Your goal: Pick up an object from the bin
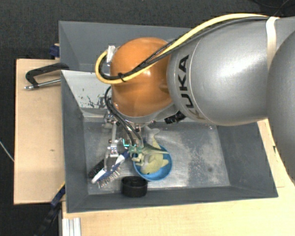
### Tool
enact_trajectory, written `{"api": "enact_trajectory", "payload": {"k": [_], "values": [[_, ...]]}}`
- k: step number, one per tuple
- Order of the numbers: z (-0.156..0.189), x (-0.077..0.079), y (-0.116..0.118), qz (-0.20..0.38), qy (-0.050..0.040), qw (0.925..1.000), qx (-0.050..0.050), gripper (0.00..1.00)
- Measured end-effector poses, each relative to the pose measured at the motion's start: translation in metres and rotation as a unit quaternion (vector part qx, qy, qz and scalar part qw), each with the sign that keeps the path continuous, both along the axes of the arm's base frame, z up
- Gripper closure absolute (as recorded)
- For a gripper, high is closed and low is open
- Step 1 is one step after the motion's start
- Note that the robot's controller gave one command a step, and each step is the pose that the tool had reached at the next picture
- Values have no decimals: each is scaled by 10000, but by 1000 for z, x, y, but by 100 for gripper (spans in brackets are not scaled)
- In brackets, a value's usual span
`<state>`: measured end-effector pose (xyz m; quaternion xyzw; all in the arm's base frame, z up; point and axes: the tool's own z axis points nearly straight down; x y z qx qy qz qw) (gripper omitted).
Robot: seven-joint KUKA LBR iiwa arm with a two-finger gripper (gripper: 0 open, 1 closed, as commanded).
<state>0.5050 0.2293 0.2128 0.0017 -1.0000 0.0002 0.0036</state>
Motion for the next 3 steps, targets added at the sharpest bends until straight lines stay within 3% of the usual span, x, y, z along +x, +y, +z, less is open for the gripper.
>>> {"api": "enact_trajectory", "payload": {"k": [1, 2, 3], "values": [[-90, -13, -54, 168, 3, 9999, -14, 0], [-143, -13, -58, -114, -61, 9999, 19, 0], [-140, -11, -58, -106, -89, 9999, 25, 100]]}}
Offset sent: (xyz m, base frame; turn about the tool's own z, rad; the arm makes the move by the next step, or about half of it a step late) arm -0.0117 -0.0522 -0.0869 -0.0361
